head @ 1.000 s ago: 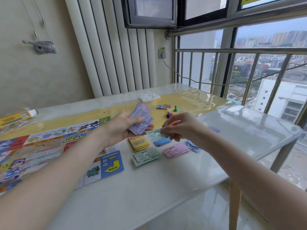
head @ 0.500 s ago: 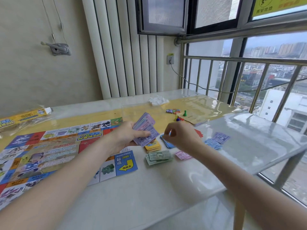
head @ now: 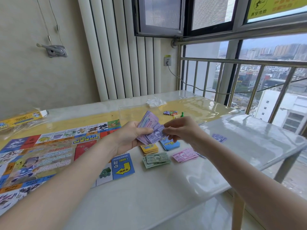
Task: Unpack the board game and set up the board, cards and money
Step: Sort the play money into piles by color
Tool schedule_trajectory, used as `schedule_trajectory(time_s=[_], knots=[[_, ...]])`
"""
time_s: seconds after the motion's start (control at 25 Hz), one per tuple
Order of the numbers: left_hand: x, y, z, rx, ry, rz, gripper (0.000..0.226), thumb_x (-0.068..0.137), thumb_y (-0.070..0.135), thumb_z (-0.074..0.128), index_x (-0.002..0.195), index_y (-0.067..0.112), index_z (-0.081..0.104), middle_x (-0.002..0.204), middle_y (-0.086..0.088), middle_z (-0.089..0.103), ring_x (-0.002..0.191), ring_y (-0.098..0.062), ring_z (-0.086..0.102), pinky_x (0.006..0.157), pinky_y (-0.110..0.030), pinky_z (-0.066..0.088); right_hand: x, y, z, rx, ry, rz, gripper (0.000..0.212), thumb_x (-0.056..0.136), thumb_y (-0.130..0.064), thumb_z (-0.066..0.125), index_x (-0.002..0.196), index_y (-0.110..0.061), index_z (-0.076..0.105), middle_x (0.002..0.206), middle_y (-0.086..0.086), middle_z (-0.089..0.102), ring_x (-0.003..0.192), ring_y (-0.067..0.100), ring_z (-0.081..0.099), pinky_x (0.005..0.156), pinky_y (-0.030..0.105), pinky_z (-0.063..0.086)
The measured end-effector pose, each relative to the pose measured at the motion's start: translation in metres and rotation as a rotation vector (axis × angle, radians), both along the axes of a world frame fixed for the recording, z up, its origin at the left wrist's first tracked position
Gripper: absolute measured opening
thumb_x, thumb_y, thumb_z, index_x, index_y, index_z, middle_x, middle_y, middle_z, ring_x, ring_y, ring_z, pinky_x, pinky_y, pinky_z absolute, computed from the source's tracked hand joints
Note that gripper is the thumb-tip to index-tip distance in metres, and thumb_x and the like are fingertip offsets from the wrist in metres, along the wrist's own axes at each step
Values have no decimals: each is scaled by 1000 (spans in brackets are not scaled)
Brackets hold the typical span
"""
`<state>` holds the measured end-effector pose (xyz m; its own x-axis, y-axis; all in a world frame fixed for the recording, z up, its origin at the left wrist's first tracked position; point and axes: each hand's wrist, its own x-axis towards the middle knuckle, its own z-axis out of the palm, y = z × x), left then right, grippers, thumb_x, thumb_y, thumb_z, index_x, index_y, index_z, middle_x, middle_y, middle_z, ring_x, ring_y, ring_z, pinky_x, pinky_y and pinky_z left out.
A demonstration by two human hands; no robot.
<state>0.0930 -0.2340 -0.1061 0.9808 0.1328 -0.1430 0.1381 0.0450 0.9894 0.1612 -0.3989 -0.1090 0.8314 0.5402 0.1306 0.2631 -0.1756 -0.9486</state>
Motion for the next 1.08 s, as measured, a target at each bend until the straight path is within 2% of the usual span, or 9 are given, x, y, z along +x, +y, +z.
schedule_trajectory(time_s=[0.16, 0.32, 0.48, 0.6, 0.72, 0.84, 0.92, 1.0, 1.08], knots=[[13, -15, -2, 30, -16, -6, 11, 89, 2, 55, 93, 9, 62, 71, -2, 70, 59, -9, 67, 58, -20, 56, 3, -8, 2, -18, 7, -70, 4, 81, -5, 68, 77, -5, 66, 52, 0, 58, 34, -3, 47, 35, 10, 31], [35, -39, -3, -49, -53, -9, 9, 90, 3, 53, 92, 6, 62, 69, -2, 71, 58, -10, 68, 57, -20, 57, 26, -32, 2, 57, 85, -168, 5, 77, -5, 70, 78, -2, 67, 53, 0, 62, 42, 5, 52, 45, 16, 43], [57, -63, -2, -92, -55, -28, 8, 92, 1, 51, 93, 0, 59, 66, -7, 71, 57, -13, 69, 56, -22, 58, 69, -86, 7, 89, 49, -339, 7, 78, -2, 69, 72, -3, 64, 57, 6, 59, 47, 9, 50, 44, 14, 42], [67, -85, -1, -57, 32, -99, 9, 92, 2, 51, 88, 0, 59, 59, -4, 69, 51, -8, 66, 48, -18, 54, 89, -122, -13, -84, 9, -443, 11, 76, 1, 70, 69, -4, 63, 57, 10, 58, 49, 14, 49, 40, 14, 40], [75, -102, 0, -69, 90, -161, 15, 94, 9, 51, 88, -1, 60, 59, -4, 68, 46, -5, 61, 40, -12, 44, 99, -134, -36, -421, -164, -519, 7, 72, -6, 74, 75, -3, 69, 61, 7, 60, 52, 11, 49, 44, 15, 38], [80, -105, -2, -103, 143, -187, 36, 96, 31, 46, 88, -1, 61, 61, -5, 63, 46, -6, 53, 39, -12, 41, 102, -132, -40, -750, -352, -543, 16, 77, -19, 72, 89, -9, 67, 92, 8, 63, 81, 20, 56, 63, 25, 38], [81, -101, -3, -154, 169, -189, 44, 96, 37, 43, 88, -2, 61, 61, -5, 61, 45, -6, 50, 38, -12, 39, 97, -124, -32, -814, -468, -595, 18, 81, -22, 68, 94, -11, 63, 100, 7, 61, 93, 23, 55, 68, 27, 37], [78, -97, -2, -183, 158, -200, 33, 98, 26, 44, 90, -3, 60, 62, -7, 60, 43, -5, 51, 38, -11, 38, 88, -109, -19, -609, -509, -617, 16, 84, -22, 64, 91, -7, 65, 92, 7, 64, 84, 22, 58, 66, 27, 41], [74, -93, -2, -155, 116, -205, 17, 95, 12, 49, 89, 0, 60, 61, -5, 62, 42, -4, 53, 39, -10, 40, 78, -91, -3, -288, -281, -437, 25, 86, -25, 62, 86, 0, 66, 75, 8, 65, 64, 18, 58, 59, 28, 45]])
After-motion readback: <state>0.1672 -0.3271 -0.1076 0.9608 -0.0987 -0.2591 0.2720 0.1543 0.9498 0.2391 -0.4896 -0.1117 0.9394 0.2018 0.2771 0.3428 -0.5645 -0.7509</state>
